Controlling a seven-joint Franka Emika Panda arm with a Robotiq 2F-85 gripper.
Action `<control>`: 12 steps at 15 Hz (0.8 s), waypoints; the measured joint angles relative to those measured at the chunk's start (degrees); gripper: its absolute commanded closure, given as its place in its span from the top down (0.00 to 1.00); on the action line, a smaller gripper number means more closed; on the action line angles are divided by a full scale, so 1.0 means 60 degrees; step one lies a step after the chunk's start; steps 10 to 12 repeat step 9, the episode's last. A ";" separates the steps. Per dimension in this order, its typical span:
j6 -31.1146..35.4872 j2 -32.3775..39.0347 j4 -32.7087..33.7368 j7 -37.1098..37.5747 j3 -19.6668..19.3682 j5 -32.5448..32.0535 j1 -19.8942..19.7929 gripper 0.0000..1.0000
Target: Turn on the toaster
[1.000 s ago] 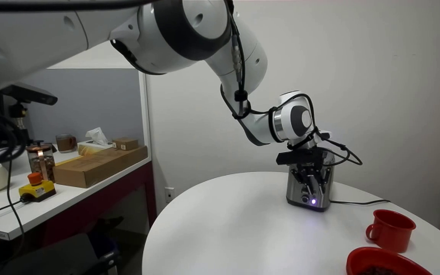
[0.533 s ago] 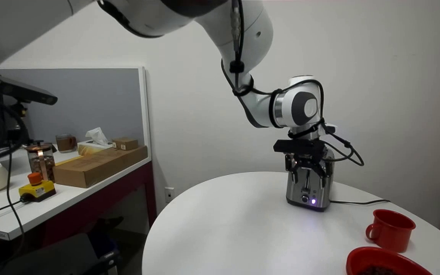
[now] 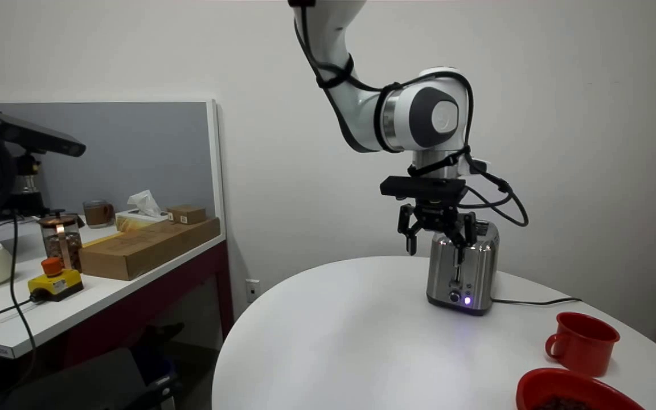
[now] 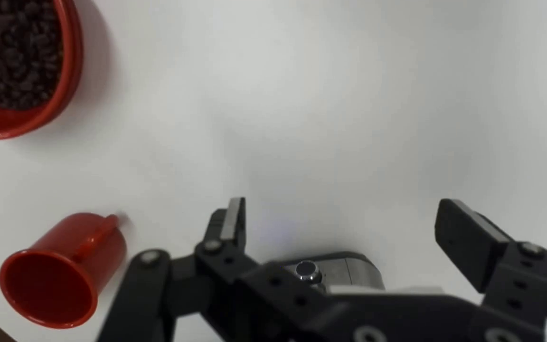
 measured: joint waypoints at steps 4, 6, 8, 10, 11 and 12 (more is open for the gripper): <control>0.0184 -0.1501 -0.1776 -0.0019 0.0010 0.0000 0.0032 1.00; 0.0212 -0.1799 -0.2096 -0.0020 0.0011 0.0000 0.0043 1.00; 0.0242 -0.1838 -0.2181 -0.0020 0.0010 0.0000 0.0043 1.00; 0.0246 -0.1836 -0.2192 -0.0020 0.0010 0.0000 0.0043 1.00; 0.0246 -0.1836 -0.2192 -0.0020 0.0010 0.0000 0.0043 1.00; 0.0246 -0.1836 -0.2192 -0.0020 0.0010 0.0000 0.0043 1.00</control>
